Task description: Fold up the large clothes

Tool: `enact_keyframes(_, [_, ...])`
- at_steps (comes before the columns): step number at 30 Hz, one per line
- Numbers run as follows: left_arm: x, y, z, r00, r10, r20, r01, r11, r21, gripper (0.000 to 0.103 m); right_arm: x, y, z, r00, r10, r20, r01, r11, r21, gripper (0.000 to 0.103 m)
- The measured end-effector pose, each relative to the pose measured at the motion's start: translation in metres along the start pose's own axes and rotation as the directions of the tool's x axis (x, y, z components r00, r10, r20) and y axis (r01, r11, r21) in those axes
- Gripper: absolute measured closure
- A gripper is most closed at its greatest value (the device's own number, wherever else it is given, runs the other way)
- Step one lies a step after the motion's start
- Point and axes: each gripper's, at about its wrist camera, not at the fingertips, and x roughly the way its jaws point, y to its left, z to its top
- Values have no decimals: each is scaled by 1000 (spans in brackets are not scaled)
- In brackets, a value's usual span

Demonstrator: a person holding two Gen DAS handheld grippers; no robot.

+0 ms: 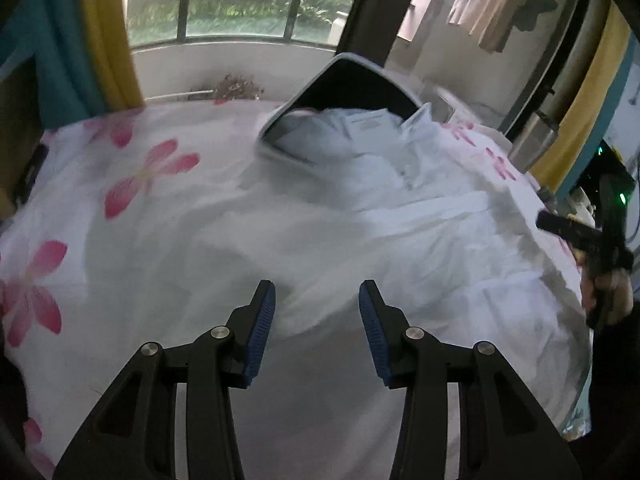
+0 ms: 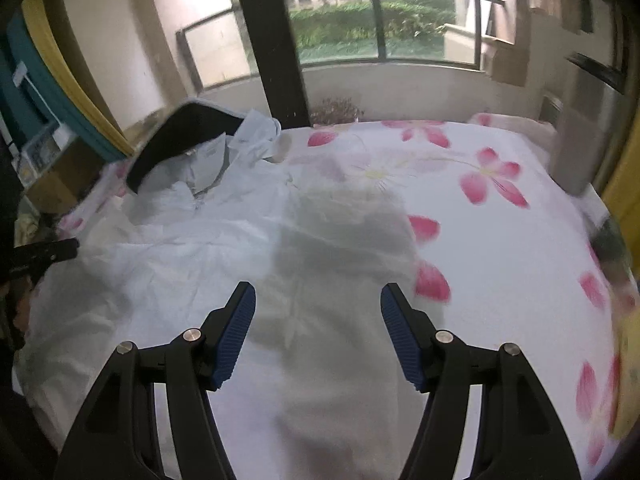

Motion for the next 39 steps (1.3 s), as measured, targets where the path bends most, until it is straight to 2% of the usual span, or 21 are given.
enact_keyframes(4, [4, 9, -2, 1000, 0, 15, 0, 1000, -8, 57, 36, 6, 19, 993, 58, -107, -64, 997, -50, 38])
enact_keyframes(6, [4, 14, -4, 1000, -5, 24, 6, 1000, -20, 57, 51, 11, 25, 989, 40, -144, -52, 995, -81, 43])
enact_keyframes(7, [6, 16, -6, 1000, -8, 25, 9, 1000, -23, 57, 58, 14, 26, 985, 31, -168, -48, 993, -104, 56])
enact_keyframes(8, [9, 17, -7, 1000, -11, 21, 12, 1000, -28, 57, 61, 17, 27, 983, 23, -183, -46, 992, -119, 73])
enact_keyframes(9, [11, 17, -6, 1000, -14, 18, 15, 999, -32, 57, 65, 20, 27, 980, 18, -200, -46, 989, -137, 80])
enact_keyframes(10, [13, 19, -7, 1000, -18, 15, 18, 999, -37, 57, 69, 24, 27, 977, 18, -214, -54, 985, -163, 100])
enact_keyframes(12, [16, 19, -7, 1000, -25, 14, 26, 999, -48, 57, 61, 34, 33, 985, -6, -171, -35, 971, -237, 101])
enact_keyframes(14, [14, 17, -5, 999, -31, 21, 32, 998, -50, 57, 46, 39, 48, 991, 2, -136, -40, 962, -271, 101])
enact_keyframes(17, [8, 11, 0, 998, -49, 38, 50, 998, -43, 57, 15, 48, 76, 999, -2, -32, -9, 944, -331, 101])
enact_keyframes(20, [7, 5, 3, 996, -74, 45, 76, 996, -39, 57, -14, 59, 95, 996, -6, 85, 39, 920, -391, 101])
enact_keyframes(25, [20, -5, -1, 998, -67, 9, 68, 998, -12, 57, -32, 68, 94, 985, -34, 169, 106, 892, -439, 101])
enact_keyframes(27, [25, -8, -6, 997, -72, -12, 72, 997, -8, 57, -27, 64, 86, 986, -24, 166, 96, 891, -443, 101])
enact_keyframes(32, [27, -18, -14, 996, -81, -44, 81, 997, 17, 57, -14, 43, 36, 994, -38, 102, 75, 915, -395, 101])
enact_keyframes(39, [21, -26, -28, 991, -89, -98, 94, 995, 41, 57, -21, 23, -43, 1000, 26, -12, -29, 957, -288, 100])
